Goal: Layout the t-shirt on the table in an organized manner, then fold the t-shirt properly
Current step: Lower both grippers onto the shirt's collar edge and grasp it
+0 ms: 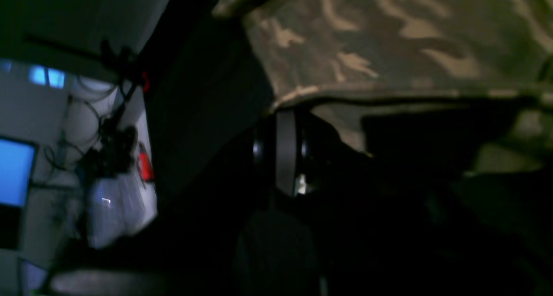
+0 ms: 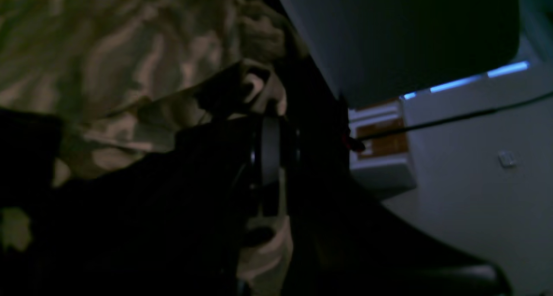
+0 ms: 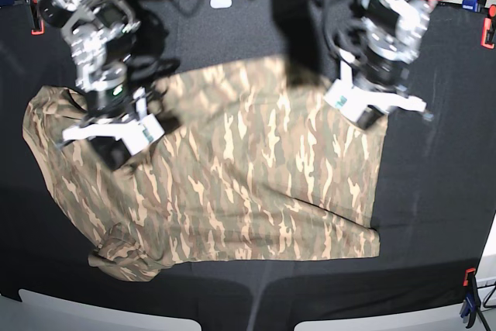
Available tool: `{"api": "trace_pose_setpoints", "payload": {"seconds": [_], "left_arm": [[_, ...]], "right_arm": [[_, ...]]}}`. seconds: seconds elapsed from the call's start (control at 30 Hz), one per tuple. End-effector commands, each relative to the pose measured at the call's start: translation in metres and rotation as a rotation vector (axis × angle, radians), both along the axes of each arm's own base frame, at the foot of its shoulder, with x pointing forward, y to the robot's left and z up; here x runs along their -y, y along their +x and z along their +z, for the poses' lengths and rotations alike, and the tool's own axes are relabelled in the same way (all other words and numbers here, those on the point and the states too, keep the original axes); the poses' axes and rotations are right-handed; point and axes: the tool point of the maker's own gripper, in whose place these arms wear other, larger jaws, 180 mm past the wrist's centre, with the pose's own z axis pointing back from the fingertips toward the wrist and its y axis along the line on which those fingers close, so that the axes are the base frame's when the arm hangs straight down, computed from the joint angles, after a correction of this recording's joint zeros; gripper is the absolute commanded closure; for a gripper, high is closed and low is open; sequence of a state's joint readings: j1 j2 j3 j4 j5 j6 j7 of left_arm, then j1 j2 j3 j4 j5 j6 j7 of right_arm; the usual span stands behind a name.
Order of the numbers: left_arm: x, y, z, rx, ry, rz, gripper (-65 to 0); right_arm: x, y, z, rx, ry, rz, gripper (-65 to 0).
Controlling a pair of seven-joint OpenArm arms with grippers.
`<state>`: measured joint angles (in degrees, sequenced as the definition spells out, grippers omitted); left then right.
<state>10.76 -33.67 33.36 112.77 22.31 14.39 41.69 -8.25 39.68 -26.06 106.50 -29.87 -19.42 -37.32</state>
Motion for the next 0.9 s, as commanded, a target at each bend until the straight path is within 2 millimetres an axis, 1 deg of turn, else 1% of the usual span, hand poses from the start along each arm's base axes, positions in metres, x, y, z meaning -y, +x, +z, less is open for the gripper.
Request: {"api": "trace_pose_setpoints", "payload": {"seconds": [0.0,0.13,0.23,0.33,0.43,0.63,0.7,0.8,0.87], "left_arm": [[0.000,0.008,0.016,0.063,-0.009,-0.009,0.0],[0.004,0.010,0.021,0.092,-0.029,-0.031,0.0],[0.005,0.011,0.022,0.098,-0.030,-0.036,0.0],[0.002,0.013,0.018,0.092,-0.018,-0.030,0.0],[-0.007,0.021,0.008,0.079,0.016,-0.013,0.0],[-0.031,0.045,-0.013,0.054,0.082,0.031,0.0],[-0.028,0.049,-0.009,0.063,0.060,0.022,0.0],[-0.018,0.052,-0.001,0.108,0.034,-0.023,0.0],[-0.016,0.053,0.000,0.108,0.017,-0.026,0.0]], "right_arm": [[0.008,0.008,0.019,0.057,-0.010,-0.009,0.0],[0.028,0.012,0.023,0.039,0.036,-0.065,0.0],[0.040,0.011,0.023,0.019,0.032,-0.110,0.0],[0.053,0.007,0.020,-0.019,0.014,-0.165,0.0],[0.063,0.004,0.019,-0.042,-0.001,-0.210,0.0],[0.056,0.006,0.015,-0.069,-0.009,-0.163,0.0],[0.053,0.005,0.011,-0.084,0.027,-0.159,0.0],[0.038,0.008,-0.001,-0.138,0.083,-0.086,0.0],[0.038,0.009,-0.007,-0.163,0.099,-0.082,0.0]]}}
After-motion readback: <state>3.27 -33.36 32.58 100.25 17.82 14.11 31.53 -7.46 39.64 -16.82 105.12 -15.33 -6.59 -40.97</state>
